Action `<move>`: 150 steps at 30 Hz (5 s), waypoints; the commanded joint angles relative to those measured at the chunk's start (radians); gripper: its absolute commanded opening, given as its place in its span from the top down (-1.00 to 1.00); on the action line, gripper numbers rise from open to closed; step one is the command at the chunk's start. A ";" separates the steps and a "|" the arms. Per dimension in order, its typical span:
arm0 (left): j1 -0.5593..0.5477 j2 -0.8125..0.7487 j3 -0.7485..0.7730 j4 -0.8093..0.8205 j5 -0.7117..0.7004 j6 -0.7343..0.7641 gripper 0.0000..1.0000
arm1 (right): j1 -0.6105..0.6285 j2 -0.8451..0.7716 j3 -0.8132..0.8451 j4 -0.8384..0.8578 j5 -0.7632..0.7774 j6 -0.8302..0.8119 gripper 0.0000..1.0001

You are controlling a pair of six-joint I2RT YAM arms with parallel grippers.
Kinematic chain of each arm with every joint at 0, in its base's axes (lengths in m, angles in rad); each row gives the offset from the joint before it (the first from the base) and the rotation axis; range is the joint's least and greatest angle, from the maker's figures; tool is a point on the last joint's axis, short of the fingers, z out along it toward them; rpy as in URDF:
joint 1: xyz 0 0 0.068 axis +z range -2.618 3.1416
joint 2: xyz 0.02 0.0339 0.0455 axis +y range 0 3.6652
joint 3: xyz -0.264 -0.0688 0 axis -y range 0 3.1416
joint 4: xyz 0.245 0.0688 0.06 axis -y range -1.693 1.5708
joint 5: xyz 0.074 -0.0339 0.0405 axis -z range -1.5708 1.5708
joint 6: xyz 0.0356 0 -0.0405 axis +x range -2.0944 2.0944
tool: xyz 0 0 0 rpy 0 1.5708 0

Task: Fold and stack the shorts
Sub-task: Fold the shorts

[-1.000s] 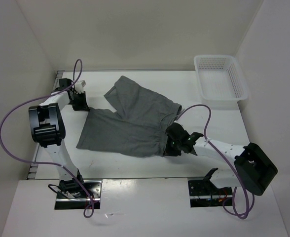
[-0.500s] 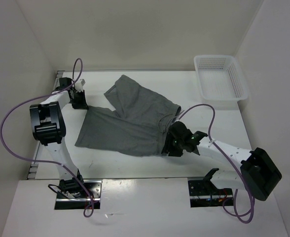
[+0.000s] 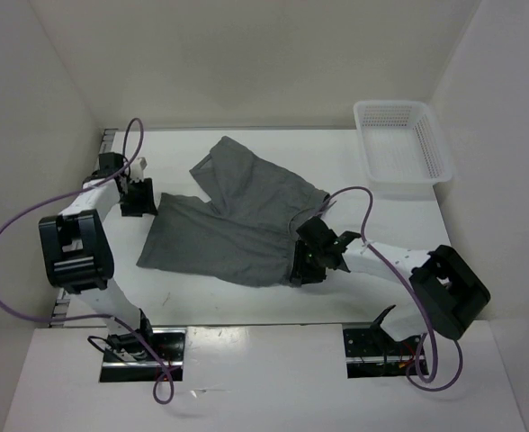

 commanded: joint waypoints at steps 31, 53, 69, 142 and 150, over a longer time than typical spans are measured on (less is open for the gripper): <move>-0.038 -0.318 -0.272 -0.645 -0.245 0.004 0.24 | -0.081 -0.256 0.274 -0.556 -0.080 -0.002 0.05; -0.326 0.339 0.454 0.068 -0.154 0.004 -0.12 | -0.412 0.581 0.974 -0.273 0.242 -0.334 -0.34; -0.335 0.373 0.362 0.034 -0.119 0.004 0.57 | -0.441 0.677 0.786 -0.196 0.025 -0.357 -0.25; -0.257 0.460 0.724 -0.102 -0.042 0.004 0.95 | -0.481 0.571 0.827 -0.158 -0.044 -0.483 1.00; -0.248 0.394 0.872 -0.072 -0.065 0.004 0.93 | -0.513 0.559 0.963 -0.179 -0.017 -0.503 1.00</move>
